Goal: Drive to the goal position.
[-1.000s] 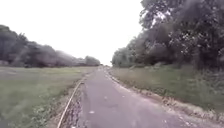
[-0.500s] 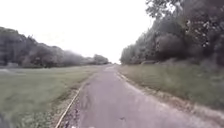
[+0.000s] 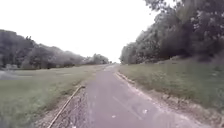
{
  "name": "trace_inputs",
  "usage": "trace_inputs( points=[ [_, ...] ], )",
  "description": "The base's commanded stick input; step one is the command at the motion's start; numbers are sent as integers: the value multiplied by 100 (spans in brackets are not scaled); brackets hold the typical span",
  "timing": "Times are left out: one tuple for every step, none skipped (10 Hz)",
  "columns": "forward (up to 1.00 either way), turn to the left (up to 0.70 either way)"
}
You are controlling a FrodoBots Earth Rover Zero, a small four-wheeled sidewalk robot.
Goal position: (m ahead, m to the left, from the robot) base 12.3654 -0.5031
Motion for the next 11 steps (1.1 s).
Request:
trace_inputs(
  points=[
    [100,0],
    [100,0],
    [100,0],
    [100,0],
    [100,0],
    [100,0],
    [100,0],
    [100,0],
    [100,0],
    [100,0],
    [100,0]
  ],
)
